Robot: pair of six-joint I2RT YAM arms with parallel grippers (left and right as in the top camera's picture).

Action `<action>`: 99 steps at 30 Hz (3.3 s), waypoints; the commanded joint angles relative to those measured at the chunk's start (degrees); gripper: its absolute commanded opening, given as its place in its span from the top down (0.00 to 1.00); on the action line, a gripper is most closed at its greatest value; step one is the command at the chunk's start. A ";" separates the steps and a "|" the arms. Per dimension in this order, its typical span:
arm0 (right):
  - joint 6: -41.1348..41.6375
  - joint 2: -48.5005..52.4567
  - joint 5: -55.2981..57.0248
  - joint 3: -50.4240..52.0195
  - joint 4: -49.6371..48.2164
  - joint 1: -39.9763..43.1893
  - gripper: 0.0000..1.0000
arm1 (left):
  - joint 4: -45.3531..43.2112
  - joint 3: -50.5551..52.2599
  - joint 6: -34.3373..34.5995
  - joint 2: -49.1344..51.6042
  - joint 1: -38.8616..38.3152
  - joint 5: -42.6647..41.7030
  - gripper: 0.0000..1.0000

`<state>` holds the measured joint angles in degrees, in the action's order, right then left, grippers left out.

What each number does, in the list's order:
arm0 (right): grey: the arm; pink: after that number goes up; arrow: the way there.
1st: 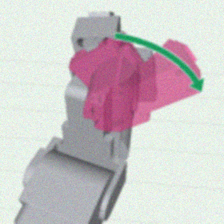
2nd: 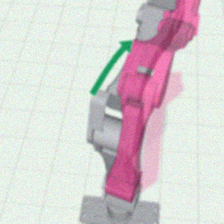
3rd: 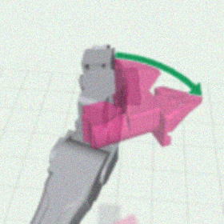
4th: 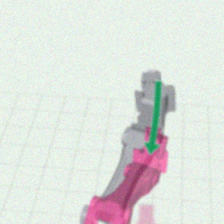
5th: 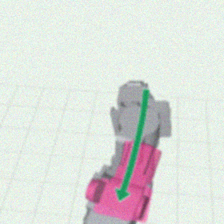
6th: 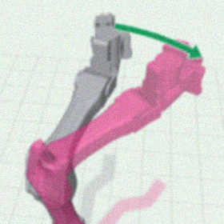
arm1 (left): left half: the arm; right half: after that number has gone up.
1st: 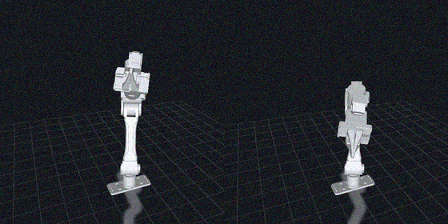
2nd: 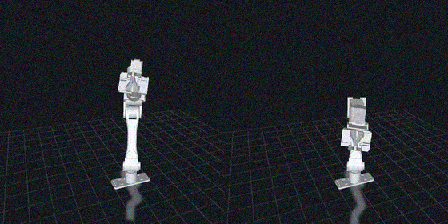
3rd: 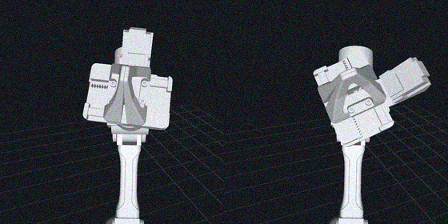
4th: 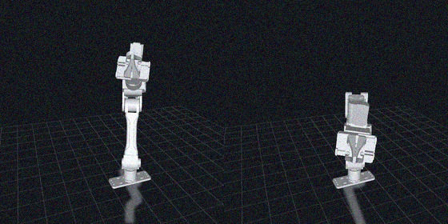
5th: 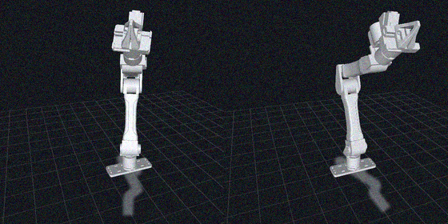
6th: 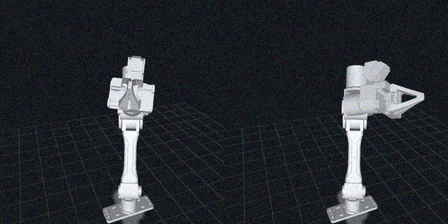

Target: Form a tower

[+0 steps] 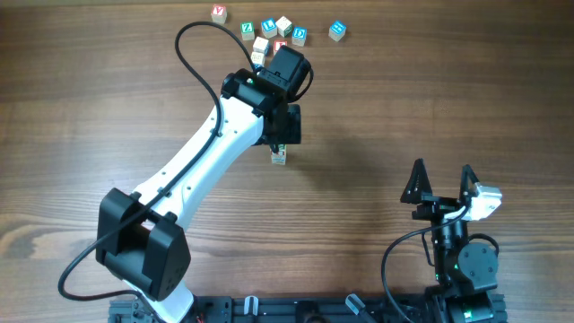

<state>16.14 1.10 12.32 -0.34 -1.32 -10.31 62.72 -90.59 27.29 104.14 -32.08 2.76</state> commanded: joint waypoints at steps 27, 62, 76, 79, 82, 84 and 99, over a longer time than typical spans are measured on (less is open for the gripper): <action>-0.96 -0.31 0.79 0.04 -0.26 0.24 0.00 | -6.14 0.59 0.20 -5.79 17.73 -5.29 0.00; -0.98 -0.31 0.79 0.04 -0.26 0.24 0.00 | 10.38 0.59 0.17 -67.36 21.09 7.04 0.00; -0.96 -0.31 0.79 0.04 -0.26 0.24 0.00 | 13.86 11.98 0.26 -96.54 27.76 7.17 0.00; -0.96 -0.31 0.79 0.04 -0.26 0.24 0.00 | 6.49 19.26 2.01 -100.37 28.79 7.17 0.00; -0.98 -0.28 0.79 0.04 -0.26 0.24 0.00 | -1.20 26.51 3.26 -103.58 29.09 7.15 0.00; -0.96 -0.31 0.79 0.04 -0.26 0.24 0.00 | -5.97 29.86 4.42 -103.89 29.09 6.93 0.00; -0.98 -0.31 0.79 0.04 -0.26 0.24 0.00 | -70.18 65.94 6.64 -103.89 29.09 5.66 0.00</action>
<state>16.14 1.13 12.32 -0.34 -1.34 -10.31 -1.43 -31.35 33.78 0.78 -3.36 8.93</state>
